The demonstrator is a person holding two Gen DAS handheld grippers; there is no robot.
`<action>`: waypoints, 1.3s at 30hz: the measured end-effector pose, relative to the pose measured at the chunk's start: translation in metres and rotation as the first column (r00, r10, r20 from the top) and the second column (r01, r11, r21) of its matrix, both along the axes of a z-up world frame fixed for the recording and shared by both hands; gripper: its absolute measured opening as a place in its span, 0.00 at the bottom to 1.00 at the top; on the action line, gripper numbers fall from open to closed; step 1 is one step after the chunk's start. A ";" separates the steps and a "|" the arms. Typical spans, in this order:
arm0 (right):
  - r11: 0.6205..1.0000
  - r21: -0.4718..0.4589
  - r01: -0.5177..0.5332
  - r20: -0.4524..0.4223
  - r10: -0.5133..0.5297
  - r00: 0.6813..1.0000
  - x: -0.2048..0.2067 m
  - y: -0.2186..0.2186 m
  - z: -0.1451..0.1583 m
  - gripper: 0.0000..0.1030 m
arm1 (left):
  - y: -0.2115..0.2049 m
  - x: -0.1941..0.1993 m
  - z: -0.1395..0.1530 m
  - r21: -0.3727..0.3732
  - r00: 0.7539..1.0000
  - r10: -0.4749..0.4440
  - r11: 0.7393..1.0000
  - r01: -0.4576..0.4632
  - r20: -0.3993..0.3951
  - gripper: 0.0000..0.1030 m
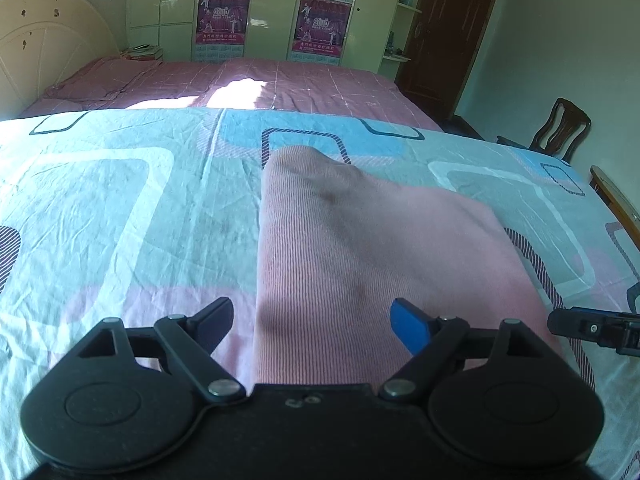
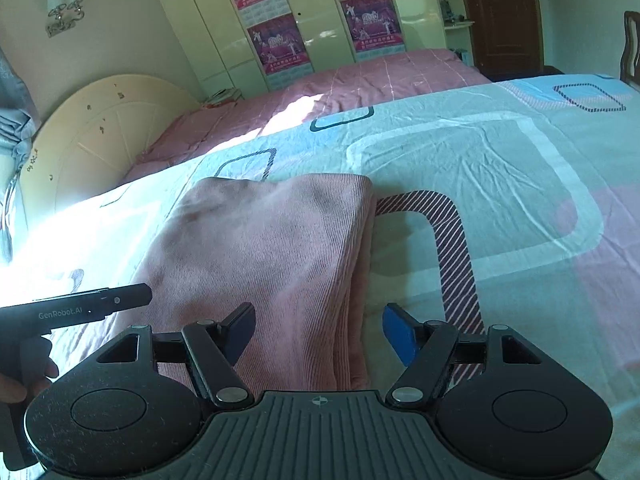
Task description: Fold small clothes
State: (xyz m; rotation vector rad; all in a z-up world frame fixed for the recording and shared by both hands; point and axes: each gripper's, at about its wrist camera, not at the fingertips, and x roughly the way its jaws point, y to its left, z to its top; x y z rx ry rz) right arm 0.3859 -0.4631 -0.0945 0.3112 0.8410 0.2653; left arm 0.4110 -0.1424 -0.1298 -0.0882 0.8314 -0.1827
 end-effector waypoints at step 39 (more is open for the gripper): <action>0.960 0.266 -0.092 0.030 0.087 0.996 0.017 0.052 0.029 0.20 | 0.045 0.005 0.035 -0.150 0.995 -0.096 0.984 0.097 0.011 0.31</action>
